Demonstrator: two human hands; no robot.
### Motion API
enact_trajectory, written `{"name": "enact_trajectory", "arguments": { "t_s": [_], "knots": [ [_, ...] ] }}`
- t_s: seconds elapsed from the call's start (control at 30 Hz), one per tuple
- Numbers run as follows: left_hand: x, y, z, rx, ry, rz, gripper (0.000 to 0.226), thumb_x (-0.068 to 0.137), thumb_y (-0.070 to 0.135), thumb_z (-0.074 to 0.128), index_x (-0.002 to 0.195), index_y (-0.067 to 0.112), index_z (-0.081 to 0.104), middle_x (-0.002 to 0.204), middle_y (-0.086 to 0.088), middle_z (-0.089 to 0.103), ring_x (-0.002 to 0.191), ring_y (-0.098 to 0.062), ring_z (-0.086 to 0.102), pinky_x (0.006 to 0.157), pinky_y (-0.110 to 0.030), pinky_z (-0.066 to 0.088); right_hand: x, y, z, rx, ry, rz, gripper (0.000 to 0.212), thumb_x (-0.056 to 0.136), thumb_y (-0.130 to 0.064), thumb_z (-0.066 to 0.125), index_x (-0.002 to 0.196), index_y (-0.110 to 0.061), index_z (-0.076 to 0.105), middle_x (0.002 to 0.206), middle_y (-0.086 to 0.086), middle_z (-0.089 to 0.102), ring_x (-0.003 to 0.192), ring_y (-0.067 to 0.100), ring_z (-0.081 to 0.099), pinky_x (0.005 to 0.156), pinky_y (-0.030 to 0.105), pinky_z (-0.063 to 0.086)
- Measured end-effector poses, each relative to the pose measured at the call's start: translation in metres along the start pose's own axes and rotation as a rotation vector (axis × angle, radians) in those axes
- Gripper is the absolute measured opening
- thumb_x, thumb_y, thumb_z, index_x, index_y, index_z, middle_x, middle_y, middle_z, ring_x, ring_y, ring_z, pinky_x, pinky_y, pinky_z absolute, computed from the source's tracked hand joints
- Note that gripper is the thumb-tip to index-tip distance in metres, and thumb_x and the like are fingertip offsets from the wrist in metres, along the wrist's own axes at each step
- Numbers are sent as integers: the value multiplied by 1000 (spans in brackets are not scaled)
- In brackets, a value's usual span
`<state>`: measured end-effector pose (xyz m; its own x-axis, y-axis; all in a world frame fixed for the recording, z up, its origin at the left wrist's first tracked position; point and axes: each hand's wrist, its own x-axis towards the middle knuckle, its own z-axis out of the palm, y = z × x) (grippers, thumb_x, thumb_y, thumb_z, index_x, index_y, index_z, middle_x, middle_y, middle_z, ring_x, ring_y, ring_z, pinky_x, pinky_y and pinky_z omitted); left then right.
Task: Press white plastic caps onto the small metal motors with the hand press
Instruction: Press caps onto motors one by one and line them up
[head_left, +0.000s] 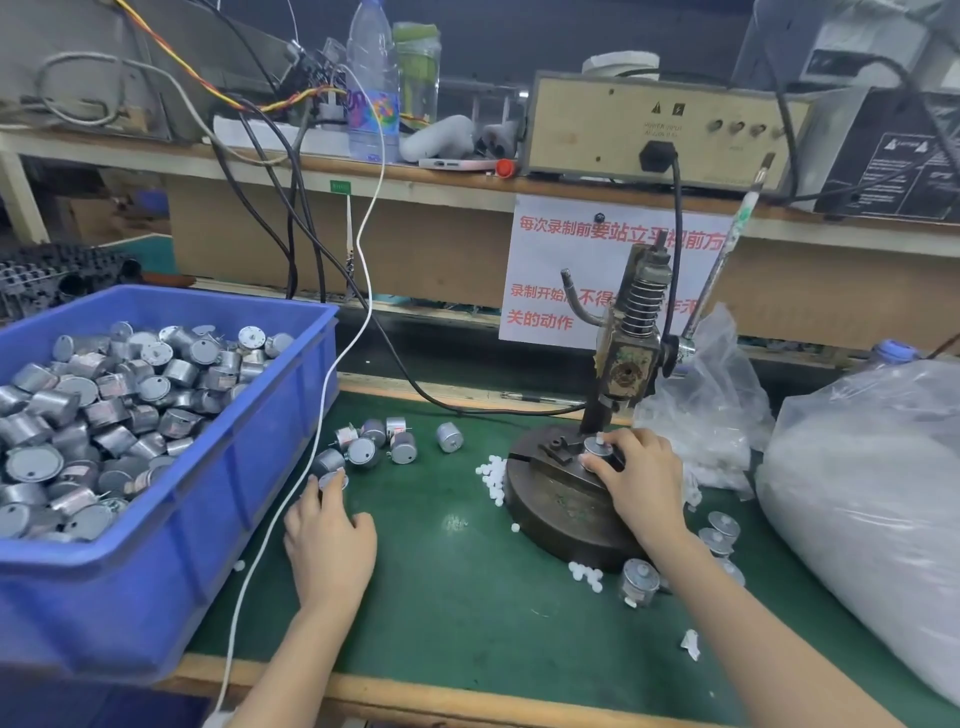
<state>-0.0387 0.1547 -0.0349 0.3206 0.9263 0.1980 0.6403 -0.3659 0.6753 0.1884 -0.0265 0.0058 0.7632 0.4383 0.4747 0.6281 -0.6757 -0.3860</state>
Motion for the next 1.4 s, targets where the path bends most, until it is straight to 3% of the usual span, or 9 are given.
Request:
{"name": "enact_trajectory", "arguments": {
  "t_s": [0.13, 0.33, 0.5, 0.7, 0.83, 1.03, 1.2, 1.3, 1.4],
  "knots": [
    [-1, -2, 0, 22, -15, 3, 53, 86, 6, 51, 137, 13, 42, 147, -16, 31, 131, -36, 26, 107, -47, 23, 0, 2, -7, 102, -57, 55, 45, 82, -43, 65, 118, -16, 59, 116, 5, 58, 114, 26, 46, 97, 41, 38],
    [2, -4, 3, 51, -19, 11, 55, 84, 8, 55, 137, 14, 42, 146, -17, 32, 130, -36, 26, 106, -48, 22, 29, 5, -60, 775, 224, 462, 27, 91, -6, 40, 111, -16, 55, 119, 7, 60, 99, 16, 50, 88, 30, 39],
    [1, -3, 1, -60, 19, 18, 48, 81, 2, 57, 129, 11, 51, 138, -15, 40, 125, -36, 33, 104, -47, 25, 89, -21, -117, 962, 162, 411, 45, 89, 1, 37, 132, -9, 44, 124, 1, 53, 98, 11, 52, 94, 33, 43],
    [-1, -3, 1, -229, 112, 73, 24, 76, -9, 57, 100, -4, 59, 109, -21, 52, 101, -38, 49, 92, -44, 36, 113, -58, -145, 1135, 186, 467, 30, 88, -6, 46, 116, -7, 53, 93, 1, 52, 81, 10, 46, 64, 24, 35],
    [-5, 5, -1, -196, 141, 197, 16, 73, -10, 59, 84, 2, 55, 88, -14, 56, 85, -37, 54, 81, -45, 39, 76, -60, -132, 1267, 352, 357, 10, 90, -11, 47, 93, -17, 55, 79, -7, 50, 68, 1, 49, 63, 17, 40],
    [-15, 11, -1, -88, 109, 412, 31, 69, -14, 60, 98, -3, 58, 85, -12, 58, 81, -34, 58, 77, -44, 43, 32, -46, -118, 1221, 371, 194, 21, 93, -11, 49, 77, -25, 47, 86, -6, 53, 91, 10, 53, 89, 22, 43],
    [-18, 10, 2, -41, 90, 446, 44, 69, -14, 61, 111, -3, 58, 94, -14, 53, 82, -34, 53, 78, -45, 44, 30, -46, -106, 1135, 448, 105, 21, 93, -7, 47, 96, -27, 50, 100, -11, 57, 98, 1, 56, 84, 15, 45],
    [-16, 8, 4, -23, 98, 453, 41, 69, -15, 63, 108, -5, 60, 96, -17, 53, 83, -36, 52, 77, -46, 45, 10, -31, -82, 1107, 532, 225, 28, 93, -8, 44, 114, -25, 49, 110, -14, 59, 105, -9, 54, 89, 7, 42],
    [-15, 4, 5, 14, 123, 472, 37, 69, -15, 67, 105, -8, 62, 94, -21, 54, 80, -39, 52, 73, -47, 47, -16, -15, -44, 871, 334, 405, 30, 93, -10, 41, 118, -21, 54, 111, -13, 58, 102, -5, 52, 88, 11, 35]
  ]
}}
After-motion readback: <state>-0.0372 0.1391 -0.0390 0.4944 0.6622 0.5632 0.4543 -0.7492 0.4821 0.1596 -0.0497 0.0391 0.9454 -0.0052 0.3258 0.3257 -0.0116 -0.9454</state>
